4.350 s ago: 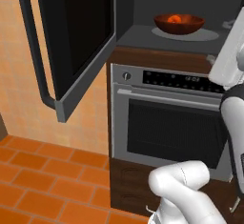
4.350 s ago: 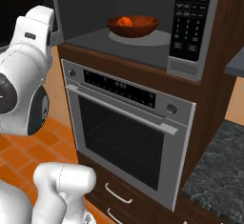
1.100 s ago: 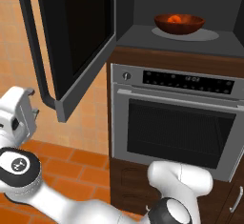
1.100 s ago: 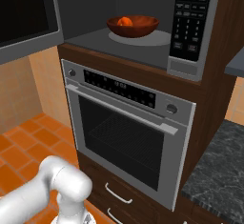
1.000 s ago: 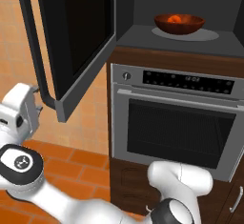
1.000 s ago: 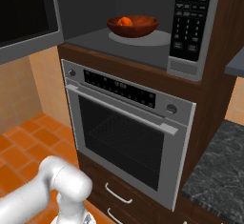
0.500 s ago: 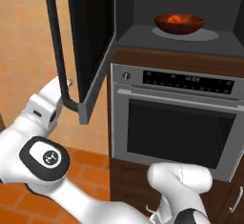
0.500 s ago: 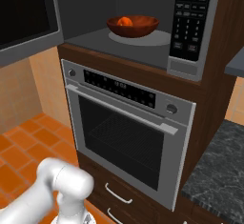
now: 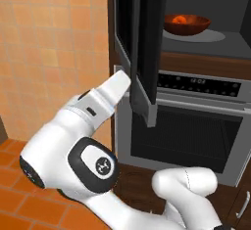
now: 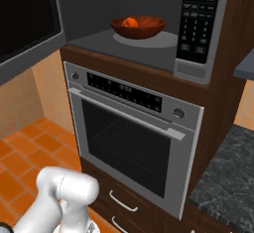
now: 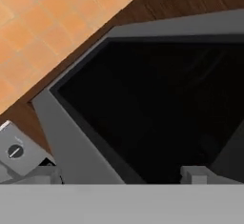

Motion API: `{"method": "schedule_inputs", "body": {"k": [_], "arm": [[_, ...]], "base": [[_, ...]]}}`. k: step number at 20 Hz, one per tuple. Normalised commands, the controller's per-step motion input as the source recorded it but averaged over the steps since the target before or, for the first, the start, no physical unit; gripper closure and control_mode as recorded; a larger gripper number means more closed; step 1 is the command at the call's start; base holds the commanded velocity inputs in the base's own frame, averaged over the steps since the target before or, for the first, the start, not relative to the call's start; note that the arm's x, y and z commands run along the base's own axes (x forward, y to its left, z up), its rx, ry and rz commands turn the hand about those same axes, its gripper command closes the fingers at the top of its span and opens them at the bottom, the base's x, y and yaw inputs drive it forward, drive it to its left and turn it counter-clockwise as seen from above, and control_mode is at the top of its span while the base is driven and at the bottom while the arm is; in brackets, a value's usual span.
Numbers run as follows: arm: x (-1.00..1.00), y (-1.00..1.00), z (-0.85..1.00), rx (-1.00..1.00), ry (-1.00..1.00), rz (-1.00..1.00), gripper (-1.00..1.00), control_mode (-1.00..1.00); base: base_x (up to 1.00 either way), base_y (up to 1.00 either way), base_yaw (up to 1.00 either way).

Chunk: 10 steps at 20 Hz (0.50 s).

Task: Pick the squash from the sink and place it in the bowl. Then pick the bowl and place it in the microwave. Then close the microwave door and press the start button.

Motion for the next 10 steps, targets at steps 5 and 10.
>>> {"method": "schedule_inputs", "body": {"k": [5,10], "arm": [[-0.08,-0.92,0.24,0.21,0.0,0.0,-1.0,-1.0],[0.0,-0.97,0.1,0.19,0.0,0.0,-1.0,-1.0]], "base": [[0.0,0.0,0.0],[0.0,0.0,0.0]]}}
